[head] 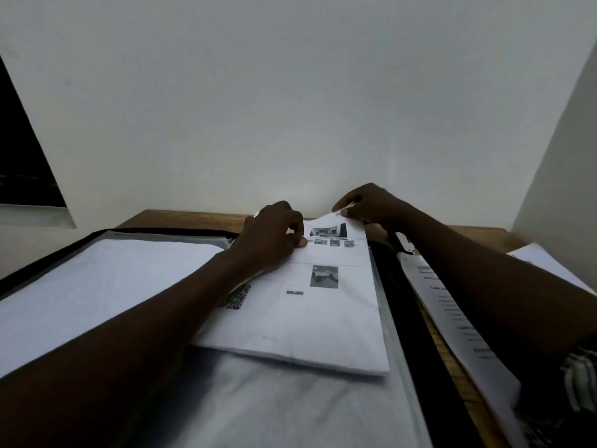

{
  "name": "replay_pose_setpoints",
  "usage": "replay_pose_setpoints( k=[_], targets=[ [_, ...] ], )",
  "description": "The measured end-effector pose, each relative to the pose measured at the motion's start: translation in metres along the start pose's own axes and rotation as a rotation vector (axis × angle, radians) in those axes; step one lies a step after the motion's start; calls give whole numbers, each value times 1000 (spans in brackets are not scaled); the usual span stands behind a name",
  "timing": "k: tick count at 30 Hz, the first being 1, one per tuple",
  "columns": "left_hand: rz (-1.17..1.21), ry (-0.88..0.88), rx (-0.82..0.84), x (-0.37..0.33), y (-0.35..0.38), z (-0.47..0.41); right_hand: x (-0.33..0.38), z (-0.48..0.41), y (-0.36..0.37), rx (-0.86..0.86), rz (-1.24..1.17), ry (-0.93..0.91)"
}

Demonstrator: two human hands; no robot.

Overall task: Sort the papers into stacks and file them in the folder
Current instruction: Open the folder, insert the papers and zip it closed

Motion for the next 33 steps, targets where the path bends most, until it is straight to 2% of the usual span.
replay_pose_setpoints(
  k=[7, 9, 18, 22, 28, 31, 33],
  targets=[
    [23, 22, -12, -5, 0, 2, -2, 24, 10, 312, -177, 9],
    [43, 10, -12, -2, 0, 3, -2, 29, 13, 353, -187, 20],
    [51, 3, -66, -6, -3, 9, 14, 54, 8, 293, -26, 35],
    [43, 19, -92, -6, -4, 9, 31, 66, 5, 280, 16, -13],
    [-69, -7, -121, -5, -1, 12, 41, 76, 14, 349, 78, -27],
    [-100, -16, -111, -5, 0, 11, 42, 78, 12, 336, 63, -49],
    [-87, -18, -113, -6, -2, 13, 45, 80, 8, 274, -37, -79]
  ],
)
Point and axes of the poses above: each hand's wrist, its own z-axis away from the middle knuckle, its own y-axis out of the palm, x = y × z, the point moved 8 cm from there along -z, towards the middle knuckle, and after that the axes turned 11 degrees about z, right-handed, at the moved point
